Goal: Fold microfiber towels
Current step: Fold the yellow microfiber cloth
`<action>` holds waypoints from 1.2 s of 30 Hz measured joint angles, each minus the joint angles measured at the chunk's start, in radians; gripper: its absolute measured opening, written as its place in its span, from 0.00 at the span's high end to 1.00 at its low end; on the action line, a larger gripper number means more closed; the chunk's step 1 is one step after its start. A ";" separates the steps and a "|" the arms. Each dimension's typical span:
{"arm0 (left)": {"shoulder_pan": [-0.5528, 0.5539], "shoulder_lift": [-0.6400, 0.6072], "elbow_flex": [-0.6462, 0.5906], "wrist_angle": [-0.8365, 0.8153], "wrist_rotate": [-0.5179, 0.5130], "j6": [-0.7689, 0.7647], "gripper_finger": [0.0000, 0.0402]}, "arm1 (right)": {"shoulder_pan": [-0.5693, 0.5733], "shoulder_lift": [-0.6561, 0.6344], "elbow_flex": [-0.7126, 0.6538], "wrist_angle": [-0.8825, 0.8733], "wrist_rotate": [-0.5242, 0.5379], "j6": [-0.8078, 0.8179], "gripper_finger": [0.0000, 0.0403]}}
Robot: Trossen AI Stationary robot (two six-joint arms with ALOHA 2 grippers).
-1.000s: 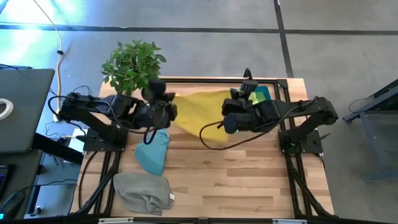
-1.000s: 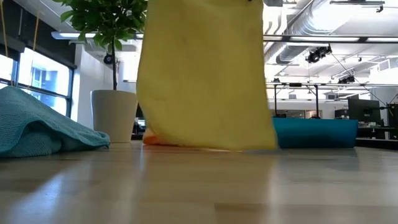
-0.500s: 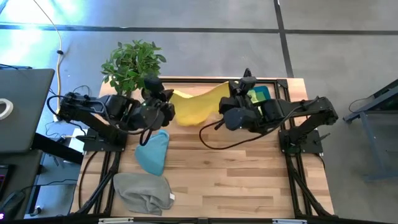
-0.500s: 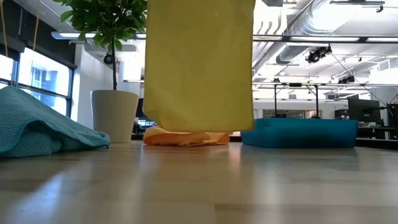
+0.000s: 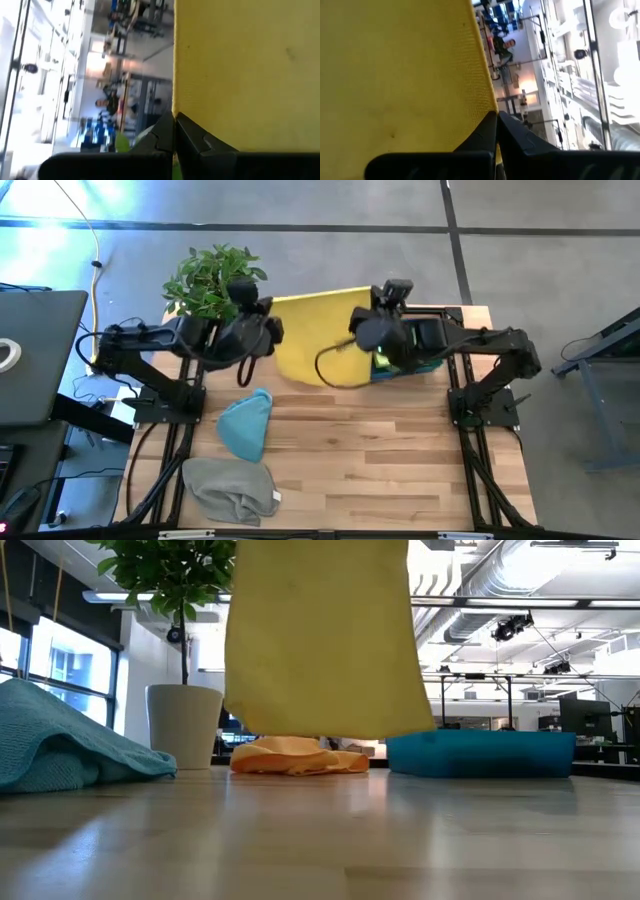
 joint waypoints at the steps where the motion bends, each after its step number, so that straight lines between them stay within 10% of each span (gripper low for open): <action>1: 0.014 0.000 0.000 0.000 -0.010 -0.011 1.00 | -0.013 0.000 0.000 0.032 -0.003 -0.022 1.00; 9: 0.024 0.000 0.000 -0.004 -0.035 -0.111 1.00 | -0.004 0.001 0.000 0.245 0.010 -0.136 1.00; 15: -0.089 0.001 0.000 -0.087 0.146 -0.425 1.00 | 0.103 0.000 -0.012 0.000 -0.024 0.168 1.00; 22: -0.247 0.029 -0.142 -0.151 0.509 -0.727 1.00 | 0.235 0.066 -0.012 -0.393 -0.416 0.800 1.00; 36: -0.491 0.237 -0.451 0.252 0.795 -0.835 1.00 | 0.406 0.372 -0.013 -0.509 -0.902 1.080 1.00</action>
